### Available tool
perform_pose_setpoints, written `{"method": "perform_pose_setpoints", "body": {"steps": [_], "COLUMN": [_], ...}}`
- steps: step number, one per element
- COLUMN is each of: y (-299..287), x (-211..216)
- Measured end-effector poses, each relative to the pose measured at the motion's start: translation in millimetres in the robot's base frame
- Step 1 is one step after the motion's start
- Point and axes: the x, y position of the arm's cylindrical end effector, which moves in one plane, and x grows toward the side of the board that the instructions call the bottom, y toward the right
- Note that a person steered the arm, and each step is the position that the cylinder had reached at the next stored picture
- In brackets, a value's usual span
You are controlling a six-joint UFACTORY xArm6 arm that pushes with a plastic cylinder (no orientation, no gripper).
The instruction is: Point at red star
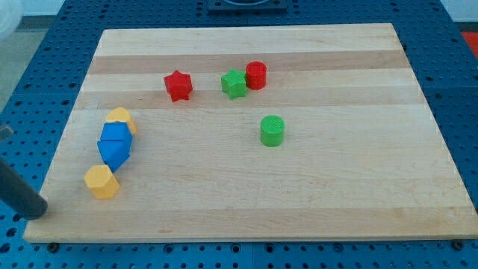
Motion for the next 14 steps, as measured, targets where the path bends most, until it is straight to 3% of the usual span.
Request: {"method": "perform_pose_setpoints", "body": {"steps": [1,3,5,9,11,14], "y": [-3.0,2.0,43.2,72.5,81.7,152.1], "x": [-24.5,-168.3,-299.6,-286.0,-206.4,-203.5]}}
